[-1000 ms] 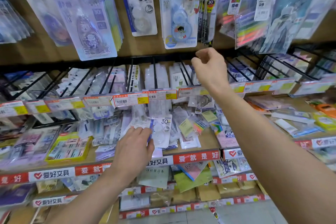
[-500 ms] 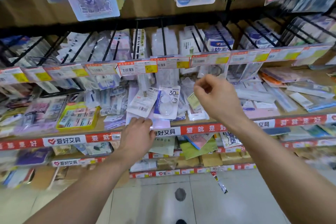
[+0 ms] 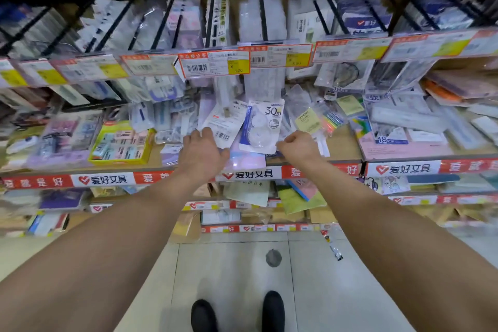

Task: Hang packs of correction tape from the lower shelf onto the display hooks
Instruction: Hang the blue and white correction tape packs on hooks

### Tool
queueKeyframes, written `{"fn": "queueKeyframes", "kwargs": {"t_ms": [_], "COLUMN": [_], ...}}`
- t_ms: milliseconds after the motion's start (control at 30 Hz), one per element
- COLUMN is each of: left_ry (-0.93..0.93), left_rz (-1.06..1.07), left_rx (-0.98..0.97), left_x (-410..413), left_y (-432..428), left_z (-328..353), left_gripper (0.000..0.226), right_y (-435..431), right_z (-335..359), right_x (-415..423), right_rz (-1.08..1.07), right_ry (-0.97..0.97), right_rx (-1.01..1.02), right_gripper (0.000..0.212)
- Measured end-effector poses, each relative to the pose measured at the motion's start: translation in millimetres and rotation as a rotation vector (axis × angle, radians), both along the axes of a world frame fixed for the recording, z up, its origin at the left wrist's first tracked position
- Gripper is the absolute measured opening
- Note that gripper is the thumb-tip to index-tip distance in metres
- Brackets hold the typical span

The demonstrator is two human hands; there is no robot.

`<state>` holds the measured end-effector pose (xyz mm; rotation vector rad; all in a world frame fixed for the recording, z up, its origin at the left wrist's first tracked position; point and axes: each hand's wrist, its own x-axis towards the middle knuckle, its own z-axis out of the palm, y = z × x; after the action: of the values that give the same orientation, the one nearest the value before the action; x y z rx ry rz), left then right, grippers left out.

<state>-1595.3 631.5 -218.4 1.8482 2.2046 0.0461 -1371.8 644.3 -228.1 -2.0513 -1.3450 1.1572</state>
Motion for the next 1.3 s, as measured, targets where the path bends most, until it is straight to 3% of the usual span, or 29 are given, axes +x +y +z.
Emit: {"fn": "queueKeyframes", "kwargs": {"t_ms": [167,233,300,367,500,700,867,1167,1300], "left_ry": [-0.134,-0.158,-0.170,-0.176,-0.127,-0.093,-0.142,-0.386,-0.657], "left_rz": [0.108,0.131,0.152,0.169,0.181,0.164,0.177,0.223,0.239], "left_rx": [-0.081,-0.075,-0.051,-0.035,0.019,0.104,0.115,0.028,-0.043], "left_x": [3.4,5.4,6.0,5.5,5.1,1.9,-0.2,2.4,6.4], "left_y": [22.1,27.4,32.8,37.8,37.9,13.2,-18.9,-88.7,-128.2], "left_z": [-11.9,-16.1,-17.9,-18.2,-17.8,-17.5,-14.8,11.4,26.6], "left_gripper": [0.090,0.095,0.097,0.095,0.095,0.106,0.108,0.075,0.045], "right_y": [13.4,14.1,15.1,18.1,18.6,10.8,-7.4,-71.3,-100.5], "right_z": [-19.1,-21.9,-24.1,-26.2,-30.1,-21.0,-15.9,2.3,10.5], "right_x": [-9.9,-15.9,-20.9,-23.0,-22.5,-15.6,-4.9,20.5,34.0], "right_rz": [-0.165,-0.206,-0.247,-0.268,-0.284,-0.325,-0.409,-0.420,-0.424], "right_ry": [0.124,0.172,0.234,0.256,0.278,0.385,0.441,0.466,0.454], "right_rx": [-0.030,-0.031,-0.028,-0.027,-0.031,-0.056,-0.106,-0.092,-0.062], "right_gripper": [0.041,0.035,0.025,0.036,0.033,0.014,0.020,0.024,0.022]}}
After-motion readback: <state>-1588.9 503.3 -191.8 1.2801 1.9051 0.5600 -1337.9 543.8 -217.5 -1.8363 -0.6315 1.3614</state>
